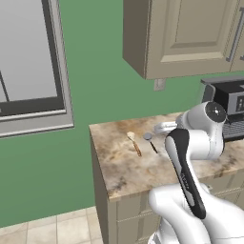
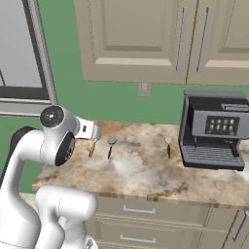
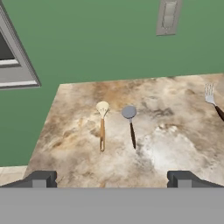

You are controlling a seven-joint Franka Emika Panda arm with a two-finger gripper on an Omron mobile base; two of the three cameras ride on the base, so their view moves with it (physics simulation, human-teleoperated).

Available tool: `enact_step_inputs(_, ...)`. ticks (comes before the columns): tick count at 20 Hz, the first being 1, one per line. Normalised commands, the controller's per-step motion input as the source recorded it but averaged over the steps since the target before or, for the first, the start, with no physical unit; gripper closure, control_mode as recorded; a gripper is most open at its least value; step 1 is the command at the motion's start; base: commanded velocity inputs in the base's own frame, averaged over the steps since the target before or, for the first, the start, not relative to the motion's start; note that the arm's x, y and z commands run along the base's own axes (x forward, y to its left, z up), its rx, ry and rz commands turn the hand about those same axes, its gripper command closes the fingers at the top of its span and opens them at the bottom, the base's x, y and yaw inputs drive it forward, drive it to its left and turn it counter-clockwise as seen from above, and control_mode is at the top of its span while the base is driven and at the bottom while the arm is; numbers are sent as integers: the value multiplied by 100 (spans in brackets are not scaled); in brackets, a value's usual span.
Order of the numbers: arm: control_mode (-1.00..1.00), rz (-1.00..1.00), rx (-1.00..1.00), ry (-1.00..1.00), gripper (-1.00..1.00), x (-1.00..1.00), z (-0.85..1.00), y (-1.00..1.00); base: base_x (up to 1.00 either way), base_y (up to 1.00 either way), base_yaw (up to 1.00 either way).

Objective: Organize the utensils by type. Pick up the wooden spoons from the counter and place them in the open cabinet. Then pick up the metallic utensils from the counter and place them in the open drawer.

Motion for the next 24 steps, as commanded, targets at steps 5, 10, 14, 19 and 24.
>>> enact_step_inputs(5, -100, -4, 0, 1, -100, 13, -11, 3, 0, 0, 0)
enact_step_inputs(10, -100, -14, 0, 2, -100, 38, -28, 22, 0, 0, 0)
enact_step_inputs(14, -100, -4, 0, 9, -100, 58, -29, 30, 0, 0, 0)
enact_step_inputs(19, -100, 3, 0, 25, -100, 49, -33, 22, 0, 0, 0)
enact_step_inputs(24, -100, 12, 0, 38, -100, 33, -36, 18, 0, 0, 0)
